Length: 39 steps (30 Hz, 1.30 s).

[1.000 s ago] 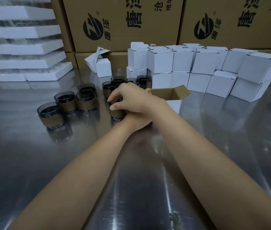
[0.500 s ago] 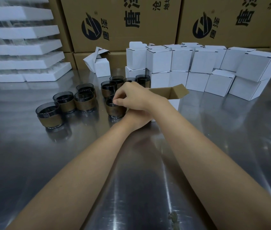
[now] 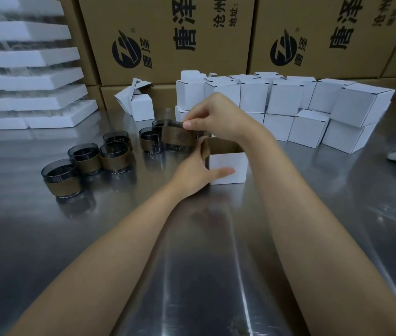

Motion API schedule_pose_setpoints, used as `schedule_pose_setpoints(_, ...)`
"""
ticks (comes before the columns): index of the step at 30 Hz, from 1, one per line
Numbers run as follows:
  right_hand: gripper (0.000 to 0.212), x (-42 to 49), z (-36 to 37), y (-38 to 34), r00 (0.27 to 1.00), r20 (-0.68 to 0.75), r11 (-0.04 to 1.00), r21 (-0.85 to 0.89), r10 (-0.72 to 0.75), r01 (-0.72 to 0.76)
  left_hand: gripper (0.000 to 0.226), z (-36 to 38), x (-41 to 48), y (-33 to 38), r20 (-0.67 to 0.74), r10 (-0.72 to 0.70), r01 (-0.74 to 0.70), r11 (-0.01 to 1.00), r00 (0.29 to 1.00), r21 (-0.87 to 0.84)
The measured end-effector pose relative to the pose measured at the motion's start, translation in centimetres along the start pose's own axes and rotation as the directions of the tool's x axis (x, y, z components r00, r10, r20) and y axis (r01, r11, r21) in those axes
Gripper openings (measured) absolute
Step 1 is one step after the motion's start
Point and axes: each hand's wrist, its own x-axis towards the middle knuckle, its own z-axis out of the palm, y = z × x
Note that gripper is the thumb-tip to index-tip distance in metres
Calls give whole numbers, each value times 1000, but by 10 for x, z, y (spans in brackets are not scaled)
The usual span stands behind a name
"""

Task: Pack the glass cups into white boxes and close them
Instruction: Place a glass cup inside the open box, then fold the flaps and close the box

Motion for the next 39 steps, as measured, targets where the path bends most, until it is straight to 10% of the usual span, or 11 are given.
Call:
schedule_pose_setpoints(16,8,-38,-42,34,990,-133,991,-121,38,-54,99,-11,9,-13,-70,-14,16,1000,997,22)
schedule_pose_setpoints(31,19,-42,-30,50,969,155,972,-166,192,-166,100,-12,9,-16,-11,-16,16,1000,1000,25)
schedule_pose_setpoints(36,24,-54,-18,71,992,-70,946,313,107,-80,101,-11,11,-16,-1,-13,13,1000,1000,-11)
schedule_pose_setpoints(39,22,-63,-4,96,746,-462,747,661,479,-70,101,-12,9,-16,25,-19,21,997,1000,-69)
